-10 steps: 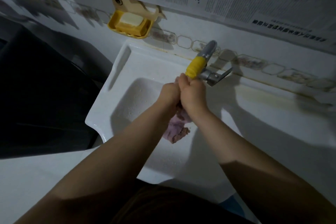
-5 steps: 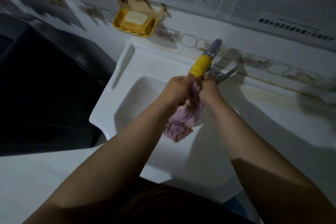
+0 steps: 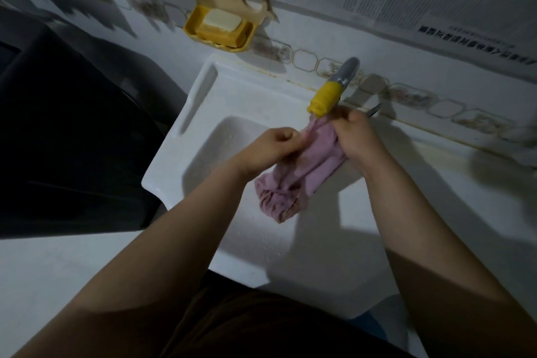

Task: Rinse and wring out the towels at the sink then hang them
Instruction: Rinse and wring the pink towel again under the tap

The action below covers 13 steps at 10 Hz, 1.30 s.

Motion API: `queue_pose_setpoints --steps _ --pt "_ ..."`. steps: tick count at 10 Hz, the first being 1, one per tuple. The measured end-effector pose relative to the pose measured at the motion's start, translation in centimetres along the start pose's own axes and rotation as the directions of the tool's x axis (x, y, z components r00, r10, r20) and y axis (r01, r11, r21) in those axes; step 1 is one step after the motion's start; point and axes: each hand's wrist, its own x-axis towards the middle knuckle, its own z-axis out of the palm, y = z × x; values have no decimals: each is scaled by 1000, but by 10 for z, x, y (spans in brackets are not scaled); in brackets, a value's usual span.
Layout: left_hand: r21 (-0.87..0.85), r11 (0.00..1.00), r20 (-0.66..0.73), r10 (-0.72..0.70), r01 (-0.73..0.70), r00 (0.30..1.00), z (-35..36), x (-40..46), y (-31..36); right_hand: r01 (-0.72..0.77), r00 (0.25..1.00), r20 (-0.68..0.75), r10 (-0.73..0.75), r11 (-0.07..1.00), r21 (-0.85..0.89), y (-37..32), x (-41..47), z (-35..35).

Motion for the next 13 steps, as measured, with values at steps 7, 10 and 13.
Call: queue_pose_setpoints --steps 7,10,13 --pt "-462 885 -435 -291 66 852 45 27 21 51 969 -222 -104 971 -233 -4 -19 55" --pt "-544 825 -314 -369 153 875 41 21 31 73 973 -194 -124 965 -251 -1 -25 54" --pt "-334 926 -44 -202 177 978 8 11 32 -35 996 84 31 998 55 29 5 2"
